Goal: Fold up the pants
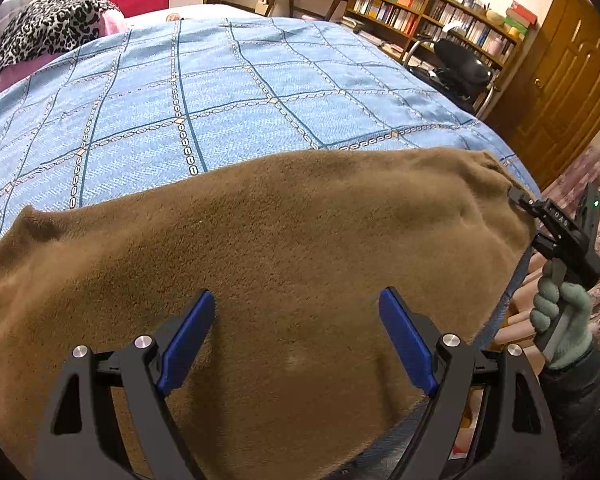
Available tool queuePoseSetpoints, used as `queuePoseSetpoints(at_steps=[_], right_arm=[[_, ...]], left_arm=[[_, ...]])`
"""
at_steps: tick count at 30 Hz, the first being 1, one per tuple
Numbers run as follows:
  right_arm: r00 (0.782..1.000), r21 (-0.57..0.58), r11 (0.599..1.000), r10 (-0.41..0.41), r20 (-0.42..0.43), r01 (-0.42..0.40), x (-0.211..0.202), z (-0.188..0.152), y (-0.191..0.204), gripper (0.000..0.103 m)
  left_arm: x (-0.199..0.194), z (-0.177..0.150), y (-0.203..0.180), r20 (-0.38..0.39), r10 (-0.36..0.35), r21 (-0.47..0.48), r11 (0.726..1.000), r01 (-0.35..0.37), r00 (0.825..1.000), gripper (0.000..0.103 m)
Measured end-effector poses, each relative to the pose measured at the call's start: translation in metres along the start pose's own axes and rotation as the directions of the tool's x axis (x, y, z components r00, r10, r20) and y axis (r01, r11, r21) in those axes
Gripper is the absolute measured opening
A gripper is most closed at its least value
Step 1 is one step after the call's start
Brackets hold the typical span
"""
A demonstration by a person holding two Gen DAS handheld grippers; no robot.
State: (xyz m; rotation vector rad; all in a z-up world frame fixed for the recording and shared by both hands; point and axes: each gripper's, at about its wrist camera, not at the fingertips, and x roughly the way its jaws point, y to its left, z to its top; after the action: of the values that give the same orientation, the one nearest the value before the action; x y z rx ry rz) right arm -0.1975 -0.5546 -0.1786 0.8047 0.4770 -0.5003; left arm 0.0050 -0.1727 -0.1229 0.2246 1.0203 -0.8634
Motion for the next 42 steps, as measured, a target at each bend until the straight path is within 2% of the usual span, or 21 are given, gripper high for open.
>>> queuePoseSetpoints(at_steps=[3,5,6,7,11,18,23,27,30,36,42], right_arm=[[1.0,-0.003,1.0,-0.019,0.003,0.019,0.007,0.001,0.0,0.063],[1.0,-0.011,1.0,-0.02,-0.002,0.02,0.01,0.005,0.004,0.05],[1.0,-0.008,1.0,0.0,-0.013,0.0,0.011,0.006,0.005,0.038],[1.0,0.001,1.0,0.015,-0.021,-0.015,0.01,0.008,0.007,0.035],[0.999,-0.045,0.999,0.032,0.009,-0.031,-0.007,0.009,0.035,0.032],[0.991,-0.242,0.967,0.105,0.088,-0.081,-0.048,0.007,0.124,0.032],[0.983,-0.419,0.902,0.157,0.093,-0.105,-0.06,-0.021,0.2,0.032],[0.979,-0.542,0.825,0.201,0.023,-0.157,-0.052,-0.06,0.254,0.032],[0.98,-0.598,0.781,0.197,-0.043,-0.183,-0.038,-0.089,0.28,0.032],[0.978,-0.66,0.722,0.165,-0.129,-0.209,-0.013,-0.142,0.306,0.032],[0.971,-0.698,0.677,0.125,-0.204,-0.233,0.013,-0.172,0.308,0.032]], left_arm=[[-0.003,0.0,-0.001,0.007,-0.003,0.002,1.0,0.003,1.0,0.084],[-0.004,0.0,-0.001,0.009,-0.002,0.0,1.0,0.002,1.0,0.084],[-0.005,0.0,-0.001,0.011,-0.003,-0.002,1.0,0.003,1.0,0.084],[-0.006,0.0,-0.001,0.015,-0.004,-0.005,1.0,0.004,1.0,0.084],[-0.013,0.0,0.005,0.034,-0.007,-0.029,1.0,0.008,0.999,0.084],[-0.027,0.005,0.018,0.064,-0.022,-0.077,0.997,0.027,0.998,0.084],[-0.043,0.005,0.031,0.103,-0.039,-0.116,0.992,0.051,0.994,0.084],[-0.056,0.003,0.044,0.132,-0.034,-0.149,0.987,0.054,0.991,0.084],[-0.063,-0.001,0.054,0.145,-0.033,-0.181,0.982,0.06,0.989,0.084],[-0.073,-0.01,0.072,0.166,-0.029,-0.221,0.973,0.066,0.986,0.084],[-0.078,-0.019,0.092,0.174,-0.034,-0.275,0.958,0.081,0.984,0.084]])
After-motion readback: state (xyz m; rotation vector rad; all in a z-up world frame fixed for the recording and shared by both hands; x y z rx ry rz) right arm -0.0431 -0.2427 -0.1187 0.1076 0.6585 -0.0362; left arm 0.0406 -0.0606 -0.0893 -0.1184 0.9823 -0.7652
